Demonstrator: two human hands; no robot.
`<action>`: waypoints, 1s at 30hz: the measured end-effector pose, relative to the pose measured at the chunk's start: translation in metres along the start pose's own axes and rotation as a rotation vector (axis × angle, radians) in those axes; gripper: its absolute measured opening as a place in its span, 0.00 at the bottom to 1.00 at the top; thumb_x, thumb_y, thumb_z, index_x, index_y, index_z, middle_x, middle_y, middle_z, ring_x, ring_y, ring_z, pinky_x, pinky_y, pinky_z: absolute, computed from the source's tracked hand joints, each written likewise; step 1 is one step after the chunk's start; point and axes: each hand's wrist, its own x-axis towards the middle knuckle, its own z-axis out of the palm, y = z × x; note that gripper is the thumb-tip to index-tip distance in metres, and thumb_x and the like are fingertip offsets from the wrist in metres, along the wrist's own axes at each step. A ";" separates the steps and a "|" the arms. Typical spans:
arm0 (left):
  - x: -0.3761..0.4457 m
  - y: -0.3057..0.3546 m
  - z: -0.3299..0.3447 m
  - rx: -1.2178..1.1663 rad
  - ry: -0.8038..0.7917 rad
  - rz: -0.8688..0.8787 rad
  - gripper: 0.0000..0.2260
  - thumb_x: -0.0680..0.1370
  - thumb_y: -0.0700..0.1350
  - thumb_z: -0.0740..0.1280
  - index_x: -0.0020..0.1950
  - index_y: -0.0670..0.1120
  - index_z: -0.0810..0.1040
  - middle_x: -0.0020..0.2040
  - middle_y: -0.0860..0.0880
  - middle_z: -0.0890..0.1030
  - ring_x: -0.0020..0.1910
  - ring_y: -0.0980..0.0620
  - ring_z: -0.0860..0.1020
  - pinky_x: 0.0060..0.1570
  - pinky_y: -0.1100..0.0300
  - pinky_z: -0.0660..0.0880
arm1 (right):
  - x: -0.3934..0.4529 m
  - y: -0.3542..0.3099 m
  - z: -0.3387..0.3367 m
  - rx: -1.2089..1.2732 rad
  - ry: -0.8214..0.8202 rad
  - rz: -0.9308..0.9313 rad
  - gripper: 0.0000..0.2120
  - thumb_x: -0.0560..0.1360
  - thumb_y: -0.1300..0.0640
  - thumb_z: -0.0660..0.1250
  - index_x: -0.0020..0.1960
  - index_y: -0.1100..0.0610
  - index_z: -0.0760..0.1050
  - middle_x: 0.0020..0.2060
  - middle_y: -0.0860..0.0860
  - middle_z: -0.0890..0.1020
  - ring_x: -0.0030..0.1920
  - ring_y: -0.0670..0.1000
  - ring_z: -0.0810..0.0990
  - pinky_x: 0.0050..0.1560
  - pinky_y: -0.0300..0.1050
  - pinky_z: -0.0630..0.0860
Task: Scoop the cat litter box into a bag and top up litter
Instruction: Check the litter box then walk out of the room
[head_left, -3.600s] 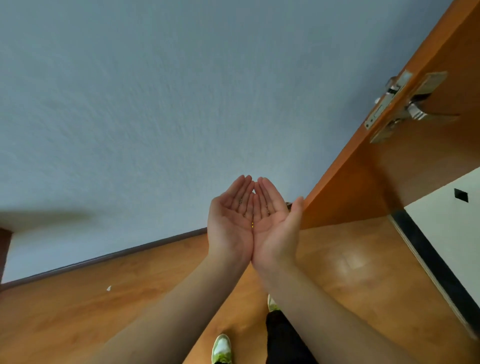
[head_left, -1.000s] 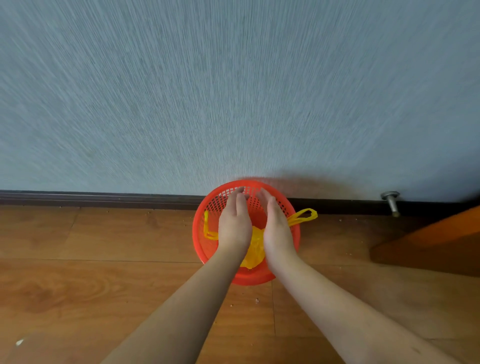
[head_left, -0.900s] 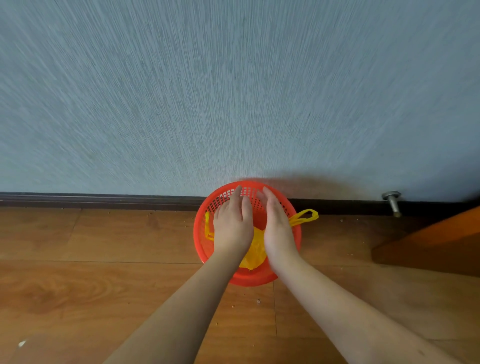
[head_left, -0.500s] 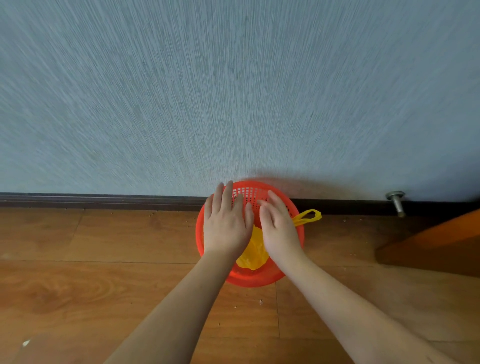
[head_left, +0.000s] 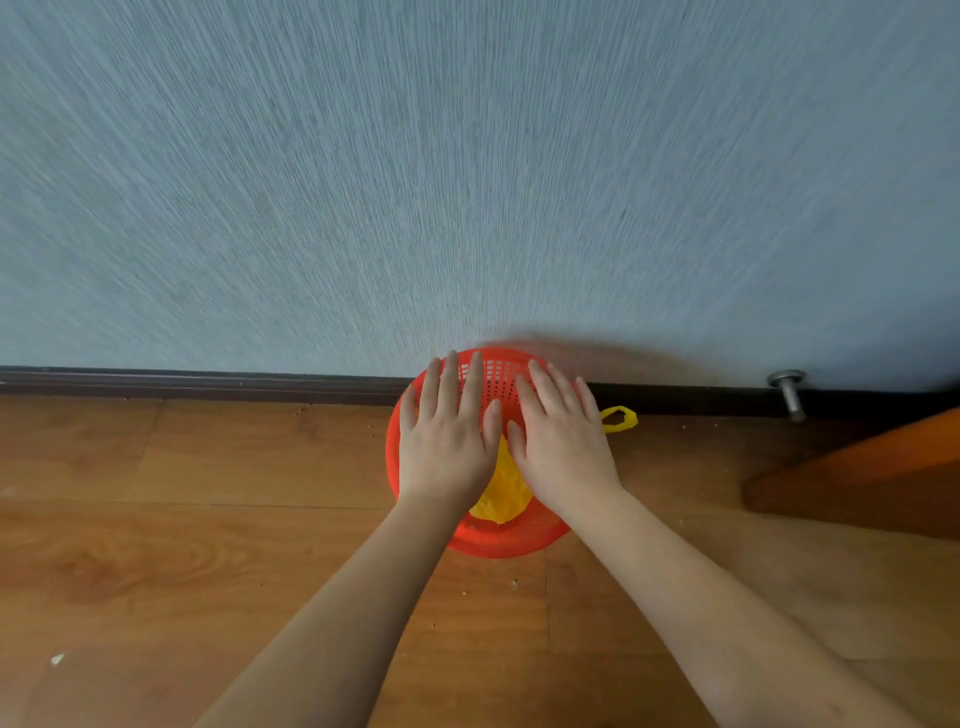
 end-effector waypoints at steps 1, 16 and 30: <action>-0.004 0.001 -0.002 0.024 -0.044 -0.006 0.27 0.82 0.58 0.46 0.78 0.49 0.60 0.78 0.45 0.63 0.78 0.45 0.57 0.73 0.41 0.55 | -0.001 0.000 -0.001 -0.001 -0.016 0.000 0.27 0.77 0.48 0.53 0.72 0.59 0.66 0.72 0.56 0.67 0.73 0.56 0.63 0.73 0.56 0.56; -0.003 0.051 -0.238 0.088 -0.545 -0.086 0.29 0.80 0.64 0.46 0.79 0.54 0.53 0.79 0.50 0.60 0.78 0.46 0.56 0.72 0.36 0.58 | -0.028 -0.030 -0.207 -0.011 -0.401 0.095 0.24 0.80 0.44 0.49 0.70 0.54 0.67 0.65 0.52 0.76 0.67 0.54 0.70 0.73 0.55 0.56; -0.046 0.121 -0.558 0.129 -0.672 0.029 0.29 0.80 0.64 0.45 0.76 0.51 0.61 0.75 0.51 0.66 0.75 0.49 0.62 0.70 0.42 0.64 | -0.084 -0.081 -0.522 0.001 -0.463 0.104 0.28 0.81 0.41 0.43 0.73 0.53 0.62 0.66 0.54 0.74 0.66 0.56 0.72 0.69 0.54 0.62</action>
